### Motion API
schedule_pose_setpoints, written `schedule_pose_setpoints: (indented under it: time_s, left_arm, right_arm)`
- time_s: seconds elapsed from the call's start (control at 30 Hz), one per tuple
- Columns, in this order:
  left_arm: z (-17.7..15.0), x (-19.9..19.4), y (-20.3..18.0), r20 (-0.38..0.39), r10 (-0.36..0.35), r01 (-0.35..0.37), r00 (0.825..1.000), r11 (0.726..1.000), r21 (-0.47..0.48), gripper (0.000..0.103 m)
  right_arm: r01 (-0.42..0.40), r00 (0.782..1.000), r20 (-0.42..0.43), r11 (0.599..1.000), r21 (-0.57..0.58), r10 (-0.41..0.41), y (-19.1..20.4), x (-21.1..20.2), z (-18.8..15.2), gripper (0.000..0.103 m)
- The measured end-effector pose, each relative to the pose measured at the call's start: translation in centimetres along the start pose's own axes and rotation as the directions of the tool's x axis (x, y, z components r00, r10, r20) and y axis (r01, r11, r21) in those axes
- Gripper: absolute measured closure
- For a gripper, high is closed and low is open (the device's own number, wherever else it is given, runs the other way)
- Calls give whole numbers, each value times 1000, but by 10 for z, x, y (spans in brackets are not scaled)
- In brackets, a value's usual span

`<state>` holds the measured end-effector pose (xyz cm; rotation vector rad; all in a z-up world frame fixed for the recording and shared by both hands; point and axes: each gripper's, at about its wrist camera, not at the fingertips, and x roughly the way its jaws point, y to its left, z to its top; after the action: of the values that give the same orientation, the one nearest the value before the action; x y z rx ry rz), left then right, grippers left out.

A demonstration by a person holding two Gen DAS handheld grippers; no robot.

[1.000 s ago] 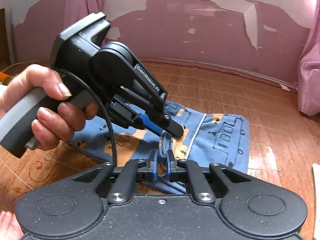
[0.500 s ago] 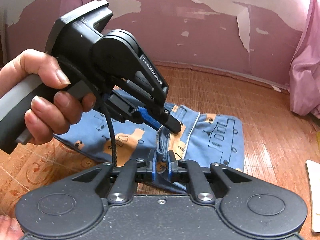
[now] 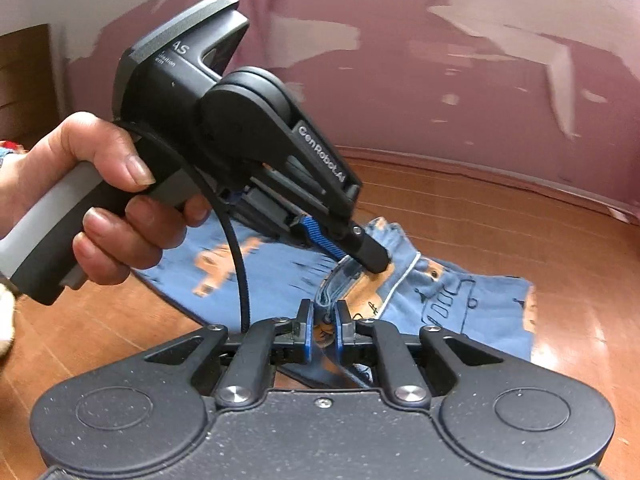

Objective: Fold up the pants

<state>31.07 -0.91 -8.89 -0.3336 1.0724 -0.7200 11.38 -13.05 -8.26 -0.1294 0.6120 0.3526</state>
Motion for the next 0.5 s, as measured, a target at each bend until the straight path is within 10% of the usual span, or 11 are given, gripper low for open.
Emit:
schedule_pose_setpoints:
  time_s: [0.5]
  left_arm:
    - [-18, -63, 76, 50, 118, -117, 992, 993, -22, 92]
  right_arm:
    - [-201, 979, -52, 972, -119, 196, 61, 43, 16, 92]
